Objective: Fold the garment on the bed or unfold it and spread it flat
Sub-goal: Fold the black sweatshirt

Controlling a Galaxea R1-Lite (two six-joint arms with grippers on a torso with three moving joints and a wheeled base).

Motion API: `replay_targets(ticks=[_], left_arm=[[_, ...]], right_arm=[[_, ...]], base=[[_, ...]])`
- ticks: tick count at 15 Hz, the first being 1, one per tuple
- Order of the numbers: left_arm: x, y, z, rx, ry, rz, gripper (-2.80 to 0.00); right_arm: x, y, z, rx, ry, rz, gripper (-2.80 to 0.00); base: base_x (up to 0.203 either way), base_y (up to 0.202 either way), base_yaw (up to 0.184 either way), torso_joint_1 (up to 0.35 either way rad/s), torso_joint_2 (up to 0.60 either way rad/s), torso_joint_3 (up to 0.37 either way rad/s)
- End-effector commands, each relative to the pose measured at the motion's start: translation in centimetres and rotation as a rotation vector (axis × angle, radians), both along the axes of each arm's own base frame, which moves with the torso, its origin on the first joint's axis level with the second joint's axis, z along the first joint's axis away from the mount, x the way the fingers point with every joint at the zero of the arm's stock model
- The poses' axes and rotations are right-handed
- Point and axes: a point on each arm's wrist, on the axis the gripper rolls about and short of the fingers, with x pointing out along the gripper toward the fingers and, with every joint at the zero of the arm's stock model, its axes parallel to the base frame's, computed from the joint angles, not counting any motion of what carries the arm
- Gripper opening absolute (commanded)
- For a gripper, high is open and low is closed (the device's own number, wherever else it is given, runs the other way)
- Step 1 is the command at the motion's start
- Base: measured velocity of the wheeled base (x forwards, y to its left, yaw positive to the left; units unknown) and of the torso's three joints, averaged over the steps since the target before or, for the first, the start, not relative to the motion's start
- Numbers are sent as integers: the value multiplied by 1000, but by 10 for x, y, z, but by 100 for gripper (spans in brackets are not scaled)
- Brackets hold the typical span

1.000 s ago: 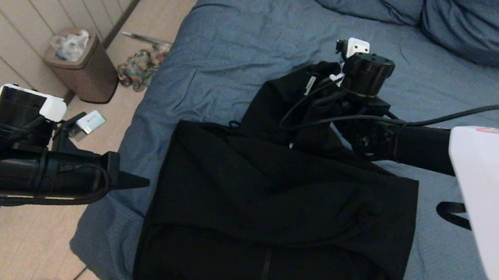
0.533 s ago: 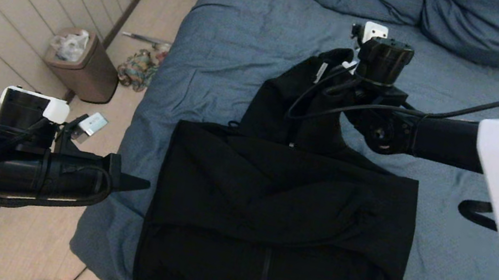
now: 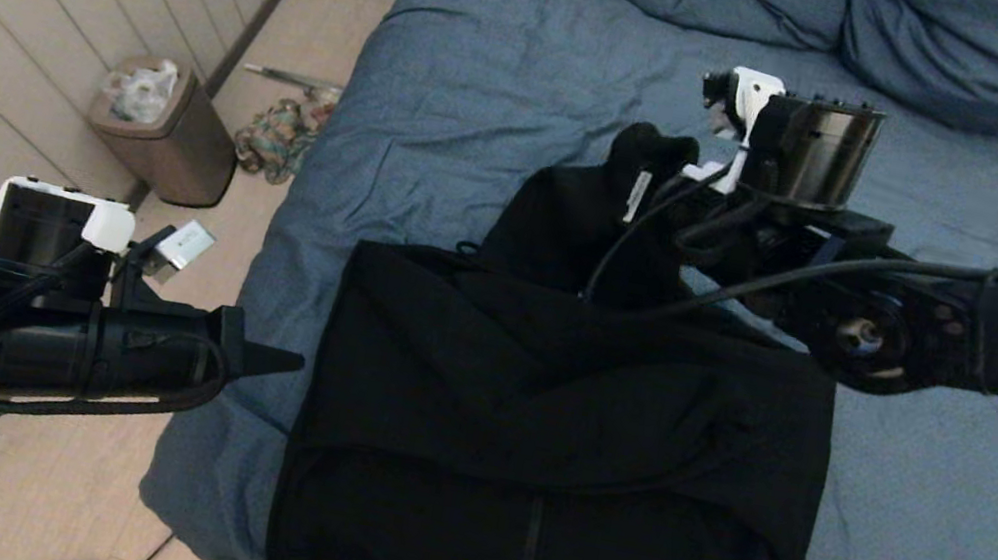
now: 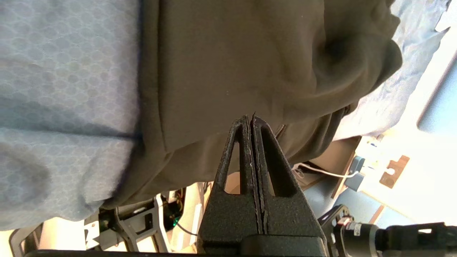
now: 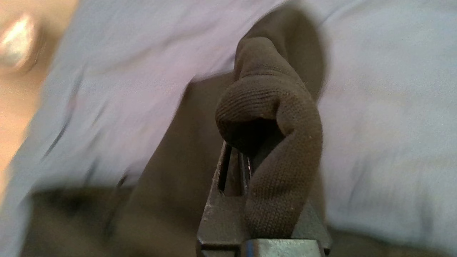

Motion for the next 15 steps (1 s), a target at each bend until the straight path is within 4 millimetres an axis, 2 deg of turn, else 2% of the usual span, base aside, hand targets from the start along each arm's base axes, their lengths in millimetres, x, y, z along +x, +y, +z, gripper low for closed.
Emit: replay_targets(ticks=[1,4,6,9,13,15], left_arm=[[0,-1,-1,-4,7,-6,-280],[4,-6,-10,2,41,-19,-280],[2,-7,-9,0,37,-23,-280],[-1,-8,-7,-1,33,-29,-280],[-4,-14,-9,1,40,-51,-280],[-4,-14,-9,1,40,-51,-280]], right_arm=[[-35,-6,7,-1,1,67,-280],[-66,-15,-15,-45,82,249,-280],[-73,-20,-32,-87,133,296,-280],[-81,-25,-71,-183,236,313,-280],[-72,-17,-135,-268,421,391,-280],[-65,-11,-155,-280,436,408,-280]], base=[[0,0,0,0,0,0],[0,0,0,0,0,0],[0,0,0,0,0,0],[0,0,0,0,0,0],[0,0,0,0,0,0],[0,0,0,0,0,0]])
